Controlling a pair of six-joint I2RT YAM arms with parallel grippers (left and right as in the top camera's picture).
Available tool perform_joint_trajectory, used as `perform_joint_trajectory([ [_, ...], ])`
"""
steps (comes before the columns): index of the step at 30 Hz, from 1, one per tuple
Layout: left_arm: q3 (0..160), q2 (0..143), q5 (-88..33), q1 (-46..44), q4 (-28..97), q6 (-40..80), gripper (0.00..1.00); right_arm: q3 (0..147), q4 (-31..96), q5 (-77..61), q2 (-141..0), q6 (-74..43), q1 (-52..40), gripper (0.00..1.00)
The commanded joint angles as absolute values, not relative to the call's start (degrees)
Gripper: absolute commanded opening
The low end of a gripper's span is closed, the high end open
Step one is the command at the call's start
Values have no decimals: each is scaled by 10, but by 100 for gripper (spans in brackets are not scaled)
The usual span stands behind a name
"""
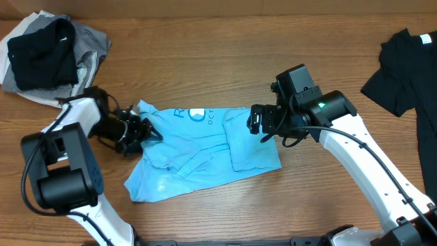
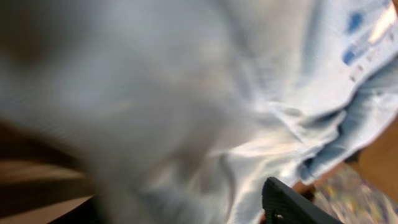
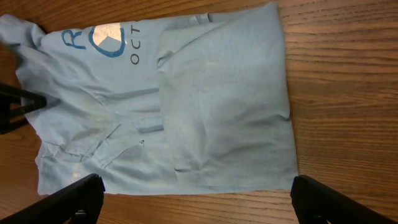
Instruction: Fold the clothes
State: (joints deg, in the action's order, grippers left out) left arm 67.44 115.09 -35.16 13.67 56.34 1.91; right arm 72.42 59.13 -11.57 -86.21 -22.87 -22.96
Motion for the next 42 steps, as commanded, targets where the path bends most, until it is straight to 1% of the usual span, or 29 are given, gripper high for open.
perform_joint_trajectory([
  [1,631,1253,-275,96,524,-11,67,730,588,-112,-860,-225,-228,100],
  [2,631,1253,-275,91,524,-11,64,730,588,-112,-860,-225,-228,100],
  [4,631,1253,-275,82,524,-11,57,730,587,-112,-860,-225,-228,100],
  [6,631,1253,-276,75,524,-11,45,730,586,-112,-860,-225,-228,100],
  [7,631,1253,-275,72,524,-11,36,730,585,-112,-860,-225,-228,100],
  [8,631,1253,-275,70,523,-11,16,730,585,-112,-860,-225,-228,100],
  [9,632,1253,-274,70,523,-8,4,730,584,-112,-860,-225,-228,100],
  [11,634,1253,-266,73,523,1,4,730,585,-112,-860,-225,-228,100],
  [14,651,1252,-196,81,545,64,4,730,585,-112,-860,-225,-228,100],
  [18,712,1252,-114,95,618,111,4,730,588,-112,-860,-225,-228,100],
  [22,804,1251,-50,107,705,155,4,729,589,-112,-860,-225,-228,100],
  [29,966,1249,-40,112,820,159,4,723,584,-115,-865,-225,-229,100],
  [33,1040,1247,-40,97,876,163,4,710,561,-116,-883,-225,-229,100],
  [37,1081,1245,-40,67,916,163,4,682,515,-127,-913,-228,-229,100],
  [42,1091,1228,-51,15,930,166,4,653,458,-163,-964,-239,-229,100],
])
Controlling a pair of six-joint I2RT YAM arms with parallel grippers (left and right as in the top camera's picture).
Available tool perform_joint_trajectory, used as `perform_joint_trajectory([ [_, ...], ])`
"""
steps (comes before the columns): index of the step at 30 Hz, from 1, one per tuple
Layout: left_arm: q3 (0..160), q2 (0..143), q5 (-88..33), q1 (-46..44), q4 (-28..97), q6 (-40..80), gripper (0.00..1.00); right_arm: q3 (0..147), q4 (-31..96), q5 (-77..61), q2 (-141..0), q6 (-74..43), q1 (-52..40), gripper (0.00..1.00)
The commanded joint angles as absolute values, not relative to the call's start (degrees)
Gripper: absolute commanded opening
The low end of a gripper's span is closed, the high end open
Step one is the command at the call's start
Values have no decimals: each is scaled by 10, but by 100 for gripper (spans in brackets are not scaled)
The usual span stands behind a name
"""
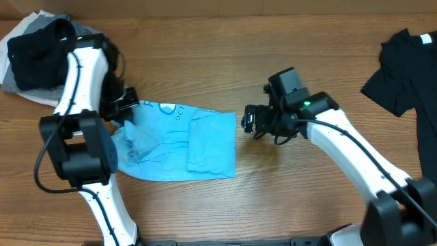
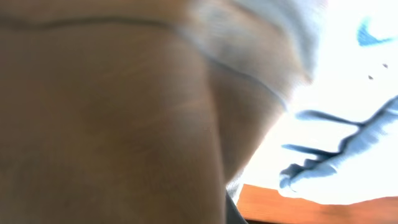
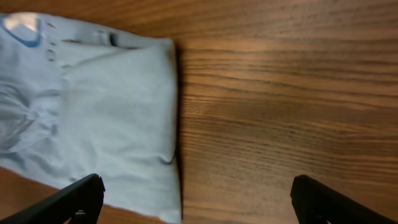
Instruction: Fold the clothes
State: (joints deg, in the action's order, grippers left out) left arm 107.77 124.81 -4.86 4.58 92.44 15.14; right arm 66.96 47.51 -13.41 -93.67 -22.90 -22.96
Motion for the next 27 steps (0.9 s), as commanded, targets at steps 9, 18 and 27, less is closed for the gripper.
perform_joint_trajectory([
  [9,1091,1182,-75,-114,942,168,4,648,421,-235,-1053,-245,-229,96],
  [18,1091,1173,-75,-212,929,170,4,648,415,-235,-1056,-256,-235,61],
  [27,1081,1174,-101,-260,890,185,9,648,416,-235,-1056,-256,-235,54],
])
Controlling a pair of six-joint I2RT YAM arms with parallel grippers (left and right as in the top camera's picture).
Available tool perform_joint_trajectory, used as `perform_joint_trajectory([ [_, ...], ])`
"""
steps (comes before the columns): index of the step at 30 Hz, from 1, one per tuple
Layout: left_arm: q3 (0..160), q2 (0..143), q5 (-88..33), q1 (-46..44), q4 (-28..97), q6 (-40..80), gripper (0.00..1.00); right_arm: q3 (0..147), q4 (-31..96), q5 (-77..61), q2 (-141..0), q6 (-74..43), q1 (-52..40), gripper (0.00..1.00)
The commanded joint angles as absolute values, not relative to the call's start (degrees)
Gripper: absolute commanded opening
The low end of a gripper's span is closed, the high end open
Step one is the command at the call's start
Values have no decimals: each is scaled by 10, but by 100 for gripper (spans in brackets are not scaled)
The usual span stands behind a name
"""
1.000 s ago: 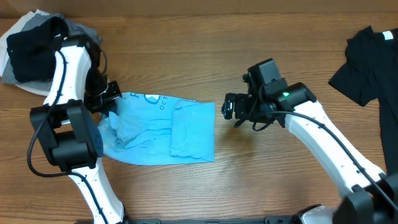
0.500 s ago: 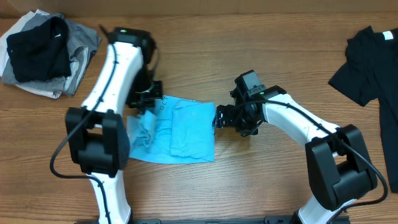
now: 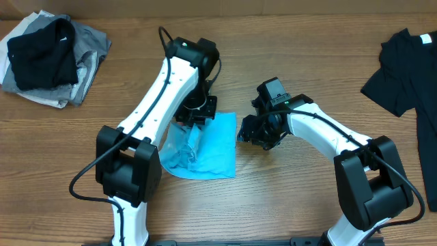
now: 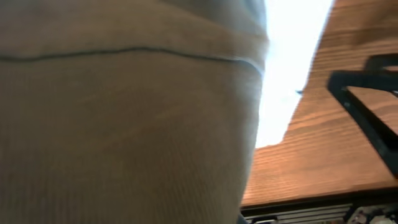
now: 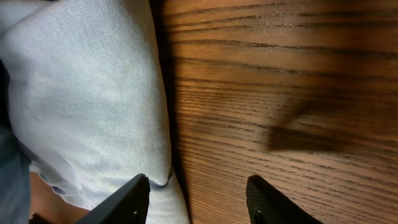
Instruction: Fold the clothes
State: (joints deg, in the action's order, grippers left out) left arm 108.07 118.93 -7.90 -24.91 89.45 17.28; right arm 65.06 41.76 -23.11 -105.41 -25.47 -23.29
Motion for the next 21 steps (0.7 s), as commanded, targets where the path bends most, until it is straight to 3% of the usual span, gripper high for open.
perform_joint_trajectory([
  [1,1081,1174,-102,-262,886,185,13,648,416,-235,-1056,-256,-235,54],
  [4,1081,1176,-103,-269,881,185,24,648,416,-235,-1056,-256,-235,55],
  [14,1081,1177,-135,-275,862,184,27,648,410,-235,-1056,-256,-235,55],
  [16,1081,1177,-152,-279,853,181,44,648,409,-234,-1056,-256,-235,56],
  [17,1081,1177,-165,-283,844,180,61,648,409,-232,-1056,-258,-235,59],
  [21,1081,1177,-180,-294,831,180,69,648,410,-209,-1056,-272,-233,61],
])
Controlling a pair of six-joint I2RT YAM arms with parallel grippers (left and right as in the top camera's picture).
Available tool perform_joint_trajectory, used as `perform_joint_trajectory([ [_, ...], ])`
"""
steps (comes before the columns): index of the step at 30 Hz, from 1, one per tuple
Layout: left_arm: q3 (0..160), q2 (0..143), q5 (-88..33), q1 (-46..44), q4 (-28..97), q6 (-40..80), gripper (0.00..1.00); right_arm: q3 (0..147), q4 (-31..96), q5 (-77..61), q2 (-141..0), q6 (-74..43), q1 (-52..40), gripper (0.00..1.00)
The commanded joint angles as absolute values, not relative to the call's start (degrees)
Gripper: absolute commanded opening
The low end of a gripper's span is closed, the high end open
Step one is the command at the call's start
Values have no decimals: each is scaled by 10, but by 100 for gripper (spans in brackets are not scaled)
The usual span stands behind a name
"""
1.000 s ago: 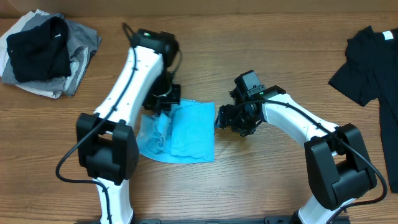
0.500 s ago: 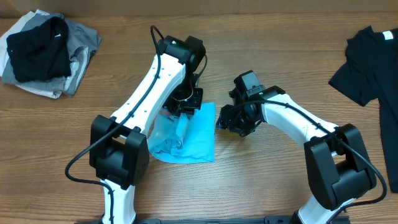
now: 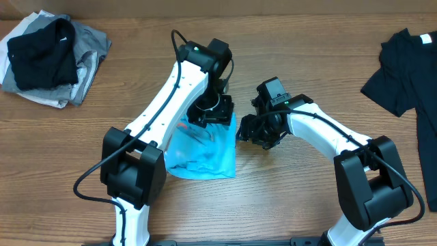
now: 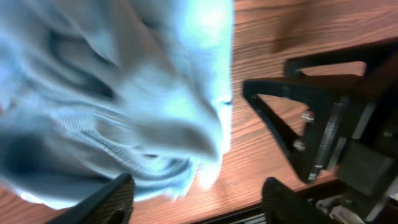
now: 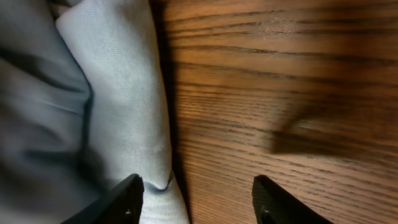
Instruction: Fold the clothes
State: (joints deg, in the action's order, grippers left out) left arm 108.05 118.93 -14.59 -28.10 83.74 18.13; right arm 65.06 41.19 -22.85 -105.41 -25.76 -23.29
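Note:
A light blue T-shirt (image 3: 205,154) lies mid-table as a narrow, rumpled bundle, its left part laid over its right. Just above the bundle's top right corner my left gripper (image 3: 213,115) hangs open; in the left wrist view (image 4: 202,202) bare wood shows between its fingers and the shirt (image 4: 124,93) lies beyond them. At the shirt's right edge my right gripper (image 3: 244,131) is low and open. In the right wrist view (image 5: 199,202) its left finger (image 5: 127,199) rests on the shirt's (image 5: 118,93) folded edge and the other is over wood.
A pile of black and grey clothes (image 3: 48,51) sits at the far left corner. A black shirt (image 3: 406,65) lies at the right edge. The two grippers are close together, and the right gripper's frame (image 4: 311,124) fills the right of the left wrist view.
My left gripper was shut on the shirt's cloth, which covered its camera. Now it is open, a little further right, and the cloth lies on the bundle. The right arm has not moved.
The shirt lay spread out, with my left gripper on its left edge and the right gripper open above its right side. Then the shirt sat further left, narrower. Then the left gripper held the cloth over the right half, with the right gripper at that edge. Now it has let go.

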Motion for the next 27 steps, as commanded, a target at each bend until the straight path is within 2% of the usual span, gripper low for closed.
perform_joint_trajectory([
  [1,1081,1177,-181,-297,828,180,66,648,410,-206,-1056,-275,-232,61],
  [6,1104,1175,-180,-281,843,180,59,656,426,-206,-1056,-275,-192,66],
  [13,1201,1174,-120,-187,943,167,59,706,489,-237,-1054,-222,-133,70],
  [16,1215,1174,-66,-129,968,167,64,735,508,-259,-1054,-220,-130,70],
  [18,1209,1174,-50,-98,968,168,75,754,517,-260,-1054,-220,-138,70],
  [23,1173,1175,-39,-25,961,167,86,796,510,-247,-1054,-208,-192,69],
  [25,1150,1175,-38,-6,952,167,87,802,495,-240,-1054,-208,-213,69],
  [27,1118,1175,-38,10,938,167,87,802,472,-236,-1055,-212,-233,64],
])
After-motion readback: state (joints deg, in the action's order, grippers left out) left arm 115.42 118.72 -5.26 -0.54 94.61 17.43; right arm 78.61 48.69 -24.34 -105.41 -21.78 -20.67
